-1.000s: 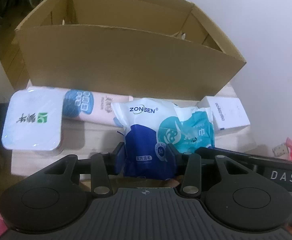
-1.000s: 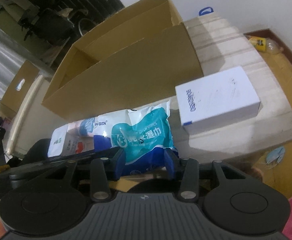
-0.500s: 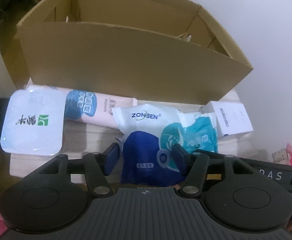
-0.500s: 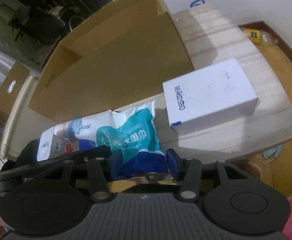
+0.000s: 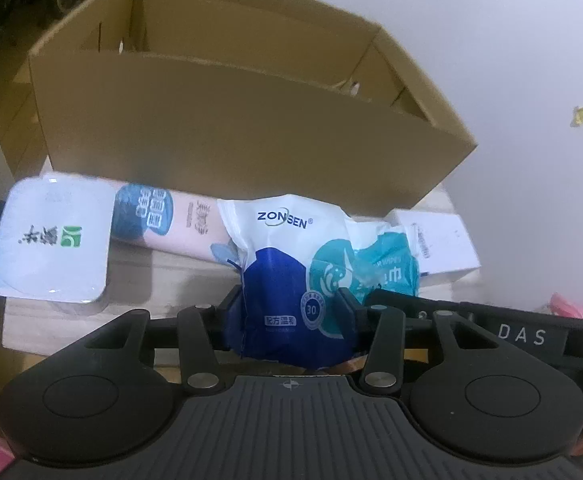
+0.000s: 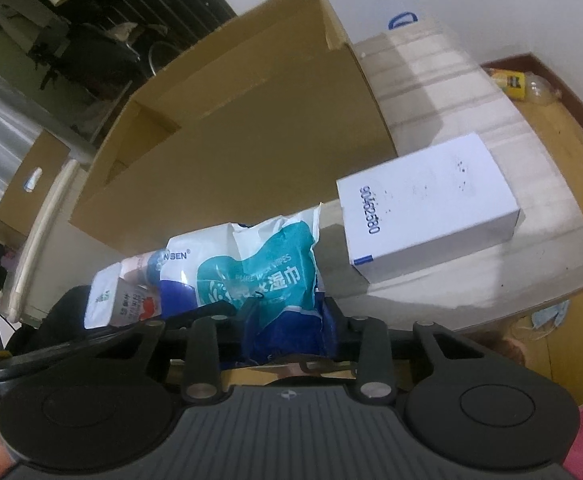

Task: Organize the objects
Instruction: 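Lift the wet wipes pack with both grippers over the cardboard box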

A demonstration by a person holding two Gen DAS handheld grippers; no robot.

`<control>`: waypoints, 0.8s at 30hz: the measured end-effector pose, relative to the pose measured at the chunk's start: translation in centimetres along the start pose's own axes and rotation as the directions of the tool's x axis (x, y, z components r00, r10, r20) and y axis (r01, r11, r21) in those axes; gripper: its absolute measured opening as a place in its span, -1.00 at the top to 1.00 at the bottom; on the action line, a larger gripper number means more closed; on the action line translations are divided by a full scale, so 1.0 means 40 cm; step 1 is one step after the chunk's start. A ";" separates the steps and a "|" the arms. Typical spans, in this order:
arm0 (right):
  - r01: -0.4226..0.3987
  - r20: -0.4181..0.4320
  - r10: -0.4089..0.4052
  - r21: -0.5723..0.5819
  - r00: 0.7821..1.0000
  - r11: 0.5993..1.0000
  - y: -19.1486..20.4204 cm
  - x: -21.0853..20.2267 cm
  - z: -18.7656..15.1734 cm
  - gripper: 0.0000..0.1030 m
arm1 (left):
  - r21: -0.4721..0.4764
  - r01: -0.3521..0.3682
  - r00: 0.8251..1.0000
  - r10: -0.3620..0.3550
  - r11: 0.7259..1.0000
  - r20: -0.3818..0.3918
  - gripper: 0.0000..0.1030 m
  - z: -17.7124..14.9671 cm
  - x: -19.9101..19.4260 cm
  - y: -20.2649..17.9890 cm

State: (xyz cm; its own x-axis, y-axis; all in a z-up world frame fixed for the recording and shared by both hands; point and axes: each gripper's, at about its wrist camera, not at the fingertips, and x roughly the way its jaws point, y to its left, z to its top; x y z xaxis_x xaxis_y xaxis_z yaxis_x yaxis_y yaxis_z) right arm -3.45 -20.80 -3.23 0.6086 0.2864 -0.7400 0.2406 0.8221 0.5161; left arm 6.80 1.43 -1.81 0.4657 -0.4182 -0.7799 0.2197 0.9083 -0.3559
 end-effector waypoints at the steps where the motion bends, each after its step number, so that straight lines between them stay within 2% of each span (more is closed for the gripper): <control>1: -0.005 0.006 0.005 -0.006 1.000 1.000 0.003 -0.004 0.003 0.28 | 0.000 0.004 1.000 -0.004 1.000 0.006 0.10 0.002 -0.006 -0.001; 8: -0.040 0.027 0.041 -0.043 0.999 0.998 0.045 -0.065 0.000 0.28 | 0.010 0.007 0.999 -0.007 1.000 0.040 0.11 0.006 -0.085 -0.016; 14: -0.075 0.077 0.082 -0.088 0.994 0.993 0.094 -0.141 0.006 0.28 | 0.034 0.010 0.994 -0.014 0.999 0.112 0.10 0.018 -0.179 -0.039; 24: -0.089 0.154 0.116 -0.172 0.981 0.981 0.182 -0.227 0.073 0.28 | 0.083 -0.008 0.977 -0.010 0.997 0.215 0.10 0.088 -0.274 -0.084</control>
State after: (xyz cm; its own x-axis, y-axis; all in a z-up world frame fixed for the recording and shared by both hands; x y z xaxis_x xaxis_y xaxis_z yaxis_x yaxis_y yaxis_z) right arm -5.01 -18.86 8.52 0.7415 0.3009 -0.5997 0.0514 0.8657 0.4979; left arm 3.96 2.95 9.74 0.6368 -0.4191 -0.6472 0.2864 0.9079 -0.3060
